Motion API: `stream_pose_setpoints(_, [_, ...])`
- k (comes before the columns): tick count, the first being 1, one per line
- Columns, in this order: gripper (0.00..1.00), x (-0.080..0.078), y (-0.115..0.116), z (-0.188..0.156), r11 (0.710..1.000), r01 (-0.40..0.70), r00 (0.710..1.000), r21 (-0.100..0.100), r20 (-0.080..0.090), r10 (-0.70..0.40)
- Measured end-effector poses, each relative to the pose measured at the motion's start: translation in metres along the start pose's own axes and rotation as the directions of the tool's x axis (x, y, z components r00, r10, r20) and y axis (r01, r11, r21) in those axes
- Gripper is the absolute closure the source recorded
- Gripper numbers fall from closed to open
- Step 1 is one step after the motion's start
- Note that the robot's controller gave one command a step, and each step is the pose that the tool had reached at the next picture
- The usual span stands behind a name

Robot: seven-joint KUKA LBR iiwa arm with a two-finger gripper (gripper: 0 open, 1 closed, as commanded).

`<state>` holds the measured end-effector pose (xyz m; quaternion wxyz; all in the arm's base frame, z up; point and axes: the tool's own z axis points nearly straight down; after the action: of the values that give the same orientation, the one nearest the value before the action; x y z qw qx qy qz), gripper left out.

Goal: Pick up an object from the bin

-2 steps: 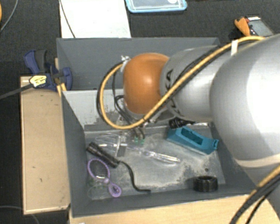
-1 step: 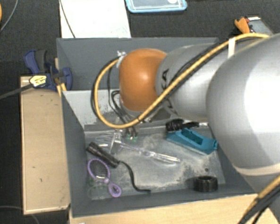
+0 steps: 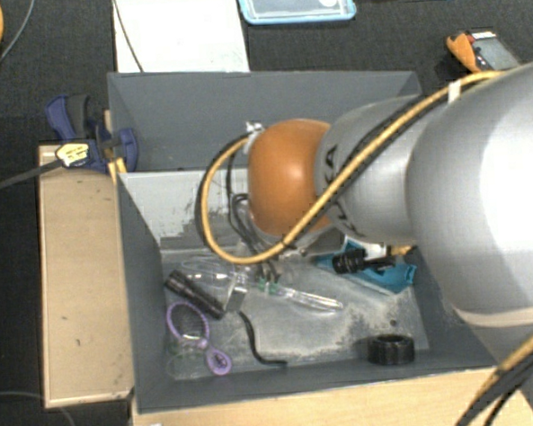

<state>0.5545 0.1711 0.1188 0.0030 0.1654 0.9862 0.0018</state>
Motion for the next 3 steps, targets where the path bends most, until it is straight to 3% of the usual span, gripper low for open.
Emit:
stream_pose_setpoints(1, [0.0, -0.036, -0.03, 0.05, 0.989, -0.145, 0.989, -0.002, 0.002, 0.145])
stream_pose_setpoints(2, [1.0, 0.056, -0.04, 0.048, 0.971, -0.241, 0.971, 0.004, -0.005, 0.241])
stream_pose_setpoints(3, [1.0, 0.056, -0.04, 0.048, 0.97, -0.241, 0.97, 0.004, -0.005, 0.241])
